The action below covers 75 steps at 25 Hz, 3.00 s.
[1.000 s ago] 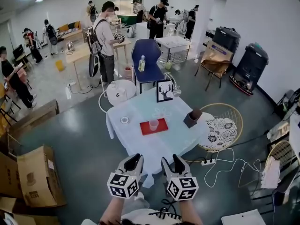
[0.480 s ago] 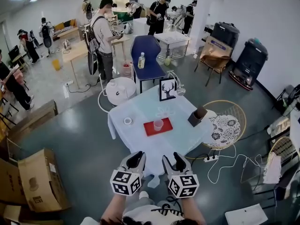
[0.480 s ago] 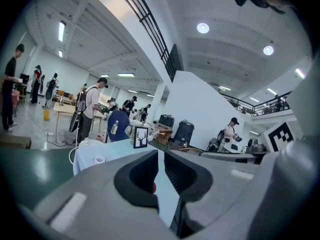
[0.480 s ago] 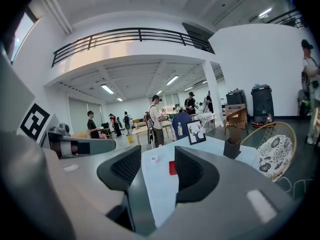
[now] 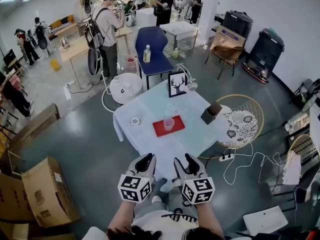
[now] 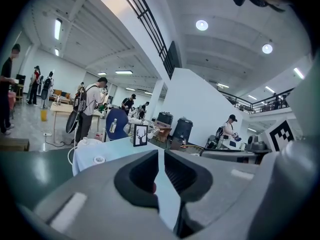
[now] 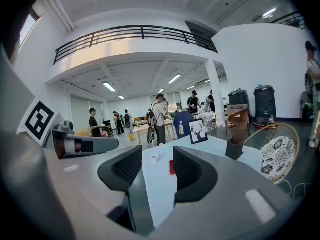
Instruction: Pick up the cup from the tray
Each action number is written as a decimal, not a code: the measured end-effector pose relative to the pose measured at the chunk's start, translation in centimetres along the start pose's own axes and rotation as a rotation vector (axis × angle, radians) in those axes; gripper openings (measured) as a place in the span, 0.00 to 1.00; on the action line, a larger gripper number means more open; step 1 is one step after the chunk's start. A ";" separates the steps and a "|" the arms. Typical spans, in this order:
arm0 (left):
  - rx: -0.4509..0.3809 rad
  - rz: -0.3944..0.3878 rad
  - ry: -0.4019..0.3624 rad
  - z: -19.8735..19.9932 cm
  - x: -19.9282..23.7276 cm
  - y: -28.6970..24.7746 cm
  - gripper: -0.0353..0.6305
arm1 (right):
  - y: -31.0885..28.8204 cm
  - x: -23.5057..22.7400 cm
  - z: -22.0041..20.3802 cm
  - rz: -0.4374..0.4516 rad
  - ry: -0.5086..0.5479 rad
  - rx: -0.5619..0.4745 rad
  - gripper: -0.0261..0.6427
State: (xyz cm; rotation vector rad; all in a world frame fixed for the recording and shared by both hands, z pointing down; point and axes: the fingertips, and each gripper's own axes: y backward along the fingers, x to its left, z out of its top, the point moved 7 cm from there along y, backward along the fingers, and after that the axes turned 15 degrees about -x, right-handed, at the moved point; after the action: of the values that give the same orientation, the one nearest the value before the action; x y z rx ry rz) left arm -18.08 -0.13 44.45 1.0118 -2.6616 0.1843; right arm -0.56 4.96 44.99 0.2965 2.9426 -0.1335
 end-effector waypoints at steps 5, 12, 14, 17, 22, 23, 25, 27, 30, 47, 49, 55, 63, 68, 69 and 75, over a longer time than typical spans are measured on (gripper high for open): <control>-0.011 0.000 -0.010 0.2 1.0 -1.5 0.09 | -1.4 -0.7 -0.1 -0.002 -0.012 -0.012 0.38; 0.003 0.009 -0.025 0.3 2.0 -3.6 0.09 | -3.6 -2.5 0.6 0.029 -0.026 -0.048 0.44; 0.006 0.019 -0.021 0.1 2.3 -4.3 0.09 | -4.3 -3.1 0.6 0.030 -0.017 -0.049 0.45; 0.014 0.032 -0.016 -0.3 2.8 -5.6 0.09 | -5.8 -4.1 0.3 0.053 -0.005 -0.041 0.47; 0.046 0.069 0.003 -1.2 3.8 -7.8 0.09 | -8.3 -6.2 0.1 0.111 0.009 -0.020 0.52; 0.048 0.078 0.007 -1.3 4.0 -8.5 0.09 | -9.0 -6.7 0.2 0.112 0.005 -0.021 0.53; 0.049 0.098 0.016 -1.4 4.3 -10.0 0.09 | -10.6 -7.8 0.2 0.122 0.012 -0.011 0.54; 0.064 0.117 0.019 -1.8 4.6 -11.2 0.09 | -11.8 -8.4 -0.4 0.155 0.035 0.021 0.56; 0.087 0.140 0.025 -2.4 4.8 -12.6 0.09 | -13.6 -9.1 -1.6 0.205 0.066 0.072 0.57; 0.174 0.284 0.004 -3.9 8.4 -18.8 0.09 | -24.8 -13.8 -10.3 0.300 0.120 0.286 0.66; 0.182 0.306 0.005 -4.0 8.8 -19.2 0.09 | -25.6 -13.9 -11.6 0.315 0.144 0.329 0.68; 0.180 0.339 0.005 -4.2 9.5 -20.4 0.09 | -27.6 -13.5 -13.9 0.358 0.197 0.423 0.69; 0.194 0.389 0.014 -5.0 10.1 -19.6 0.09 | -29.2 -13.6 -15.9 0.347 0.244 0.482 0.64; 0.205 0.412 0.008 -5.1 10.1 -19.1 0.09 | -29.2 -13.9 -16.3 0.339 0.264 0.501 0.56; 0.205 0.413 0.007 -5.1 10.1 -19.1 0.09 | -29.3 -13.9 -16.3 0.343 0.270 0.499 0.56; 0.201 0.417 0.005 -5.1 10.0 -19.0 0.09 | -29.2 -13.7 -16.1 0.332 0.288 0.499 0.56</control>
State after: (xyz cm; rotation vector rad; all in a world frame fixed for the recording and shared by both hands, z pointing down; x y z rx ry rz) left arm -11.45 -19.46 52.69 0.4899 -2.8604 0.5477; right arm 3.93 -24.36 65.45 0.9352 3.0335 -0.8435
